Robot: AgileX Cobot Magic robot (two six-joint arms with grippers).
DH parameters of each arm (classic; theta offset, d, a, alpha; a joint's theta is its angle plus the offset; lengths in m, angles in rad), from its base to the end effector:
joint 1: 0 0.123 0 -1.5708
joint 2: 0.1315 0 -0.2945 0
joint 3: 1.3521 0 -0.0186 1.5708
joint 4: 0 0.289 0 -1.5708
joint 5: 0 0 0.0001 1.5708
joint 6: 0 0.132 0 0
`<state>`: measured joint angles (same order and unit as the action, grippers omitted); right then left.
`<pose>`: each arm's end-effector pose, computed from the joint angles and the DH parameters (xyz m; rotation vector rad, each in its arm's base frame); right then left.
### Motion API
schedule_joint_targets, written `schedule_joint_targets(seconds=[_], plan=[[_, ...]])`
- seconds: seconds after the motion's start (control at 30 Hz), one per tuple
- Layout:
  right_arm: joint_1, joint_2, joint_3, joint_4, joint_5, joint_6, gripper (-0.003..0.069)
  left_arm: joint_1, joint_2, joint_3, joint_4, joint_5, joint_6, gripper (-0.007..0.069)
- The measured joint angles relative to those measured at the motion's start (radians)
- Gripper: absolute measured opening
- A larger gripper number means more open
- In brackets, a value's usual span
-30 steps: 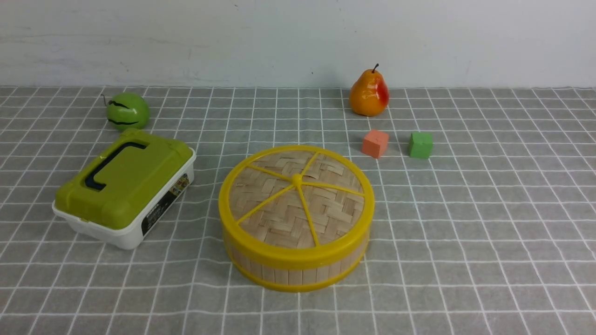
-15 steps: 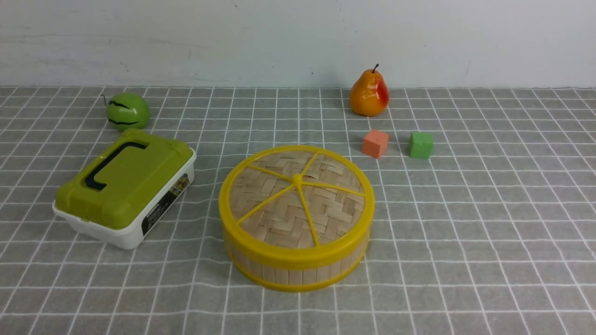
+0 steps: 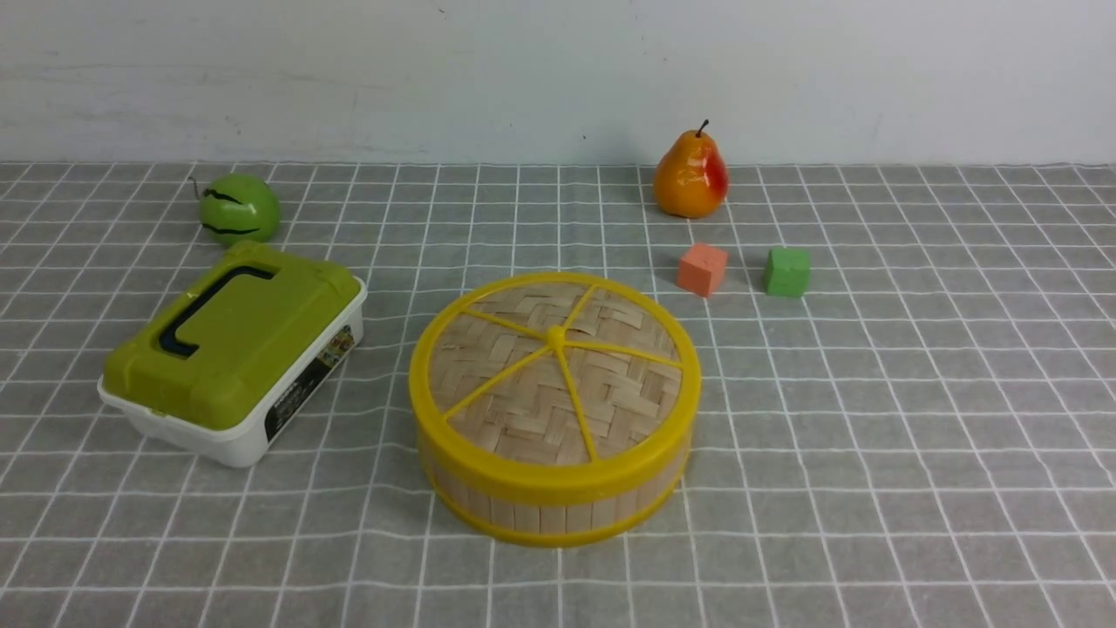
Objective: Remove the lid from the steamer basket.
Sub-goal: Use the right arm to lift the lid of the steamer
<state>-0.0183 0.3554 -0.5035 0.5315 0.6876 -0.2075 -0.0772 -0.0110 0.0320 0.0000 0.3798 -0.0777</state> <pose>0.1332 0.0401 0.2997 0.0142 1.9570 0.4516 0.1199 -0.0093 0.1553 -0.0005 1.8858 -0.1061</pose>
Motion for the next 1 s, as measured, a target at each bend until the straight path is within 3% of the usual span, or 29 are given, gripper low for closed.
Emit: schedule_joint_targets(seconds=[0.23,0.33,0.43,0.53,0.6,0.8,0.97,1.0], plan=[[0.004,0.463,-0.434,0.004,0.392,-0.296,-0.0006,0.000,0.000,0.000,0.000,0.000,0.000,0.0239],[0.042,0.600,-0.530,0.008,0.424,-0.349,0.0000,0.000,0.000,0.000,0.000,0.000,0.000,0.0239],[0.155,0.739,-0.656,-0.022,0.432,-0.358,0.0001,0.000,0.000,0.000,0.000,0.000,0.000,0.0239],[0.263,0.841,-0.745,-0.088,0.434,-0.337,0.0002,0.000,0.000,0.000,0.000,0.000,0.000,0.0239],[0.381,0.957,-0.865,-0.202,0.436,-0.267,0.0002,0.000,0.000,0.000,0.000,0.000,0.000,0.0239],[0.557,1.273,-1.144,-0.436,0.441,-0.034,0.0029,0.000,0.000,0.000,0.000,0.000,0.000,0.0239],[0.602,1.489,-1.335,-0.482,0.476,0.056,0.0129,0.000,0.000,0.000,0.000,0.000,0.000,0.0239],[0.616,1.564,-1.408,-0.483,0.484,0.076,0.0192,0.000,0.000,0.000,0.000,0.000,0.000,0.0239]])
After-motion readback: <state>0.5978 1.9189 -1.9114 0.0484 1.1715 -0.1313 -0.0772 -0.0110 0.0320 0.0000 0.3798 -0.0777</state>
